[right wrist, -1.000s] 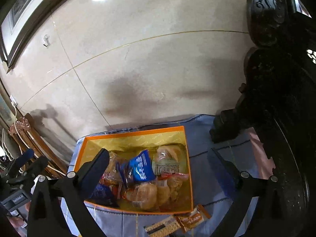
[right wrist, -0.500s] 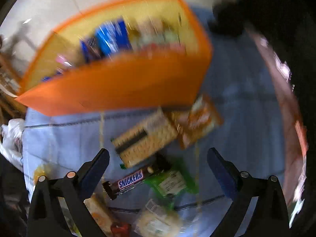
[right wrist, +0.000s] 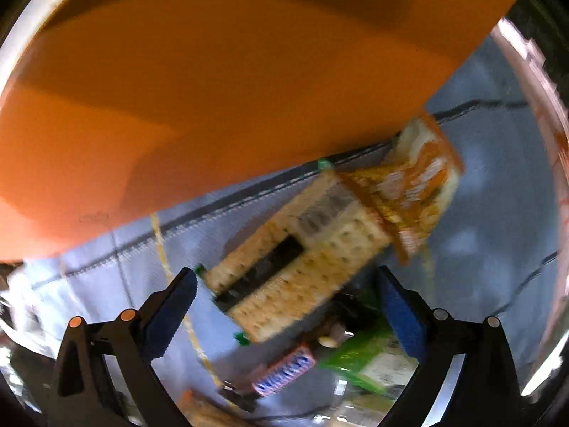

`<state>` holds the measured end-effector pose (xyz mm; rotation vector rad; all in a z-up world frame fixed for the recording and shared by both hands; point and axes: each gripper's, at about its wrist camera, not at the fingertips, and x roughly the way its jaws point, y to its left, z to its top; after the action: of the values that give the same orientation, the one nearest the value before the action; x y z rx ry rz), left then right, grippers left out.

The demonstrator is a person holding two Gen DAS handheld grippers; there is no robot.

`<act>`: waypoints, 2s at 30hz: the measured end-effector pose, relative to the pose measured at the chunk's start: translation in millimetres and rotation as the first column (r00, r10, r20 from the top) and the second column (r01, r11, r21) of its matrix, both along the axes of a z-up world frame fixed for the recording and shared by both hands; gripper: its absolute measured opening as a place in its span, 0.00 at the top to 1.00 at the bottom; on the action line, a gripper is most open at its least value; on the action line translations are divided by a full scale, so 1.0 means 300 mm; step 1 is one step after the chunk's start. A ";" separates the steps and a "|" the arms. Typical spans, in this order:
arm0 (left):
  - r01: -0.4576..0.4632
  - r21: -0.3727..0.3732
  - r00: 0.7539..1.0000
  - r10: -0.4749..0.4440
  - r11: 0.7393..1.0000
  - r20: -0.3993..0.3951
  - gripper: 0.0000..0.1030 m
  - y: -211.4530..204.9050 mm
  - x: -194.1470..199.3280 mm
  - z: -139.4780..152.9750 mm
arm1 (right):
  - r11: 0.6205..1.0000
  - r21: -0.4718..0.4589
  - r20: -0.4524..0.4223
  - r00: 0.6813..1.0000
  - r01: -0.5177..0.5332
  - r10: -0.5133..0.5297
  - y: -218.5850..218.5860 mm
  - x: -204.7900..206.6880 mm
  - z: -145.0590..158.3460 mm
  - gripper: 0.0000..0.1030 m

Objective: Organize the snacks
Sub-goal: 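Grasp a yellow bag with the left tool while the right grasps a cracker pack, then lift both packs over the orange box and release them inside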

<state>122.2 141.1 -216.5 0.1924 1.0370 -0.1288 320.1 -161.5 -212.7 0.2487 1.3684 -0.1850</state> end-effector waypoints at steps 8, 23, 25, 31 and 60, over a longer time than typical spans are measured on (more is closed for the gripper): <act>-0.101 -0.090 0.993 0.105 0.991 0.045 0.50 -0.003 -0.006 0.003 | 0.995 0.044 0.116 0.989 0.085 -0.090 -0.016 -0.045 0.038 0.41; -0.108 -0.240 0.988 0.132 0.965 0.085 0.60 -0.082 -0.057 0.241 | 0.988 0.126 0.297 0.953 -0.091 0.050 -0.004 -0.325 0.242 0.52; -0.095 -0.238 0.986 0.124 0.967 0.111 0.60 -0.115 -0.047 0.303 | 0.987 0.123 0.316 0.947 -0.100 0.057 -0.022 -0.335 0.302 0.52; -0.122 -0.272 0.960 0.183 0.954 0.212 0.60 -0.209 0.102 0.461 | 0.983 0.089 0.430 0.896 -0.162 0.108 -0.057 -0.350 0.503 0.52; -0.139 -0.274 0.908 0.233 0.952 0.347 0.04 -0.247 0.581 0.797 | 0.951 -0.230 0.576 0.759 -0.206 0.304 -0.011 0.094 0.803 0.03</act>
<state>296.6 67.1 22.5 -0.1068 0.6426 -0.0404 348.4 -164.7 28.2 -0.0211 0.7227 0.0265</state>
